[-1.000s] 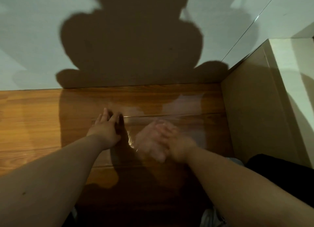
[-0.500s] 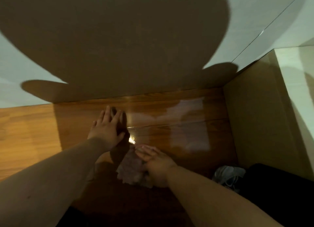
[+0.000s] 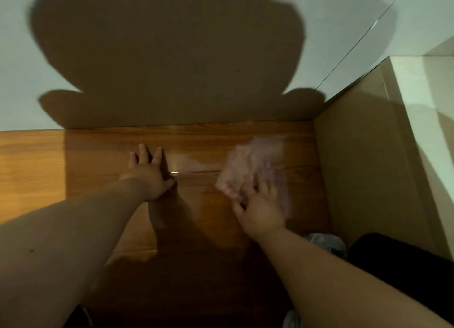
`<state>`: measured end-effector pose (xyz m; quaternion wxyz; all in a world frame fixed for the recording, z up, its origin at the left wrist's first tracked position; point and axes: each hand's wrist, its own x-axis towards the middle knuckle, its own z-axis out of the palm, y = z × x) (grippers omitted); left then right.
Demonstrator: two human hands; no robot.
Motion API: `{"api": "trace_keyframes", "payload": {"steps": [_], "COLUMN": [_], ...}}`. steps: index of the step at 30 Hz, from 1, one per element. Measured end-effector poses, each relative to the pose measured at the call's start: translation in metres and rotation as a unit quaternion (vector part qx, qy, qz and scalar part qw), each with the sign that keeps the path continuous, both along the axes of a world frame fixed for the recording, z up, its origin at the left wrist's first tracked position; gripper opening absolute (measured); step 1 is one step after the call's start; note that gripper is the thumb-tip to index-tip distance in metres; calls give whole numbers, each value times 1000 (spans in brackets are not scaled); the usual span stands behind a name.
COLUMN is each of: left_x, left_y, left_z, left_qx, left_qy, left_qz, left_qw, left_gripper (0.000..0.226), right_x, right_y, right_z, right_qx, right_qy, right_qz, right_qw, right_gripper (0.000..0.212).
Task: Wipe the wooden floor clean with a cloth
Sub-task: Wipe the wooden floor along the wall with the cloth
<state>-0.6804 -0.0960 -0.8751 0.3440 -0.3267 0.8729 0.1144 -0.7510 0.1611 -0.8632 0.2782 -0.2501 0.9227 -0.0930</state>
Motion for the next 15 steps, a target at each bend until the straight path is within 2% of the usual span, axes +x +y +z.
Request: {"api": "trace_keyframes", "payload": {"steps": [2, 4, 5, 7, 9, 11, 13, 15], "left_x": [9, 23, 30, 43, 61, 74, 79, 83], "left_y": [9, 22, 28, 35, 45, 51, 57, 63], "left_z": [2, 7, 9, 10, 13, 14, 14, 13], "left_qx": [14, 39, 55, 87, 99, 100, 88, 76], "left_qy": [2, -15, -23, -41, -61, -72, -62, -45], "left_qz": [4, 11, 8, -8, -24, -27, -25, -16], "left_qw": [1000, 999, 998, 995, 993, 992, 994, 996], "left_gripper": [97, 94, 93, 90, 89, 89, 88, 85], "right_x": [18, 17, 10, -25, -67, -91, -86, -60], "right_y": [-7, -1, 7, 28, 52, 63, 60, 45], "right_z": [3, 4, 5, 3, 8, 12, 16, 20], "right_qx": [-14, 32, 67, 183, 287, 295, 253, 249], "right_qy": [-13, 25, 62, 96, 28, -49, -34, -26], "right_qz": [135, 236, 239, 147, 10, -10, 63, 81], "right_qw": [991, 971, 967, 967, 957, 954, 965, 965], "right_gripper": [50, 47, 47, 52, 62, 71, 78, 83]}}
